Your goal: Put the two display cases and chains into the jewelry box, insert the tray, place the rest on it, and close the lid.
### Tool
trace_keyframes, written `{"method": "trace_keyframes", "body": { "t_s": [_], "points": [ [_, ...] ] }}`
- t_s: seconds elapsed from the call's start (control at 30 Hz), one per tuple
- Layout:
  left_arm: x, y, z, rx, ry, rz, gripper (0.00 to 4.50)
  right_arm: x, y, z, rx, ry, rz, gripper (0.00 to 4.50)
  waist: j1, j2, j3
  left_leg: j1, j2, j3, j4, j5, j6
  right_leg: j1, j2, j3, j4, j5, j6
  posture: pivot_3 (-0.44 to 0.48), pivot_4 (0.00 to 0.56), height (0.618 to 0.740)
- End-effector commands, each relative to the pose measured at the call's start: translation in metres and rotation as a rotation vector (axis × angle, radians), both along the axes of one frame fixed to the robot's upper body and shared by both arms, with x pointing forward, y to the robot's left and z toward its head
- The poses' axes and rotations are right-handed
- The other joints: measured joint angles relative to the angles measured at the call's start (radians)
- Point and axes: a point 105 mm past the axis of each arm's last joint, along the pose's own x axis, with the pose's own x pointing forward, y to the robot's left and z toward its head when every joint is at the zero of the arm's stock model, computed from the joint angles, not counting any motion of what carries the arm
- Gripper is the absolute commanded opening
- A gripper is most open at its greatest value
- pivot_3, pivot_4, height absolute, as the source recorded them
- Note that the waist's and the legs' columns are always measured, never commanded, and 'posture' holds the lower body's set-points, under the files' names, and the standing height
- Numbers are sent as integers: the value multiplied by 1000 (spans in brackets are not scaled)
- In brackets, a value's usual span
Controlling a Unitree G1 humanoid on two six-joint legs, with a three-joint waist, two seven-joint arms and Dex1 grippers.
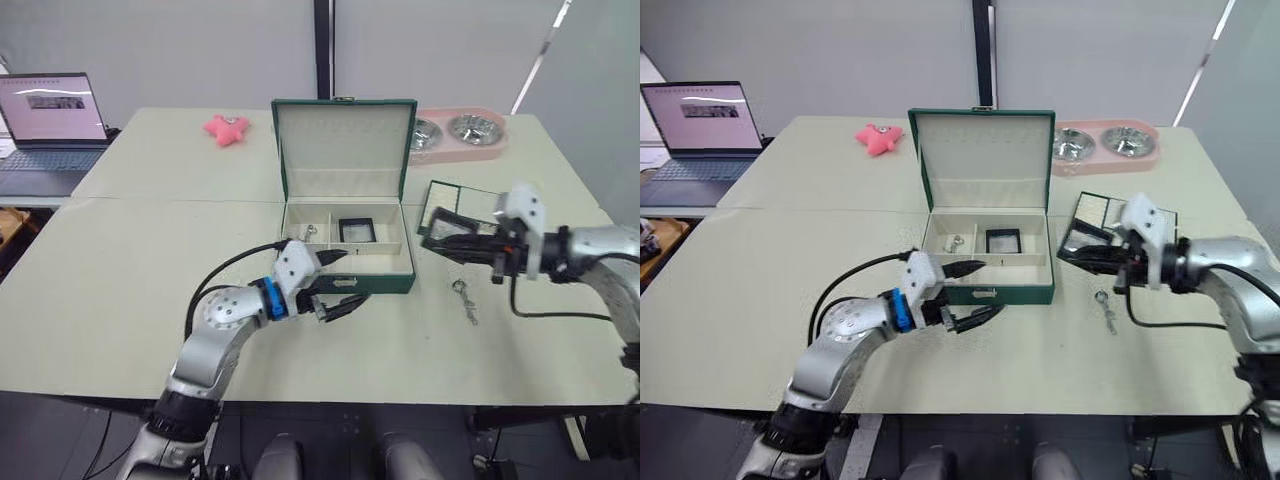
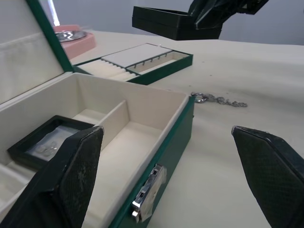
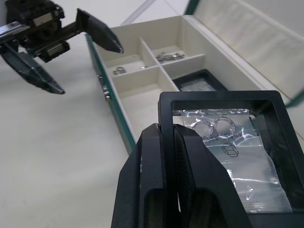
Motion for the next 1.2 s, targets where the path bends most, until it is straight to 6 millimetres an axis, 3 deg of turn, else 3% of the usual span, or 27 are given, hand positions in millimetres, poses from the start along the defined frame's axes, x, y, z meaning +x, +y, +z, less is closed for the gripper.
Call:
{"method": "trace_keyframes", "body": {
  "t_s": [0.03, 0.33, 0.7, 1.2],
  "points": [
    [-5, 21, 23, -69, -70, 109, 4500, 9, 20, 6, -44, -39, 104, 16, 0, 0, 0, 0, 0, 0, 0, 0, 0, 0, 0, 0, 0, 0, 0, 0, 150, 740],
    [-29, 53, 20, -117, -36, 239, 4500, 28, 67, 6, -78, -45, 266, 16, 0, 0, 0, 0, 0, 0, -1, 0, 0, -1, -1, -1, 0, 0, 0, 0, 150, 740],
    [-35, 58, 15, -126, -24, 305, 4500, 38, 82, -11, -144, 42, 309, 16, -1, 0, 0, 0, 0, -1, -1, 0, 0, -1, -1, -2, 1, 0, 0, 0, 150, 740],
    [-32, 51, 14, -133, -13, 291, 4500, 44, 83, -30, -177, 131, 291, 16, -4, 0, 0, 0, 0, -1, -1, 0, 0, -2, -2, -1, 1, 0, 0, 0, 150, 740]
  ]
}}
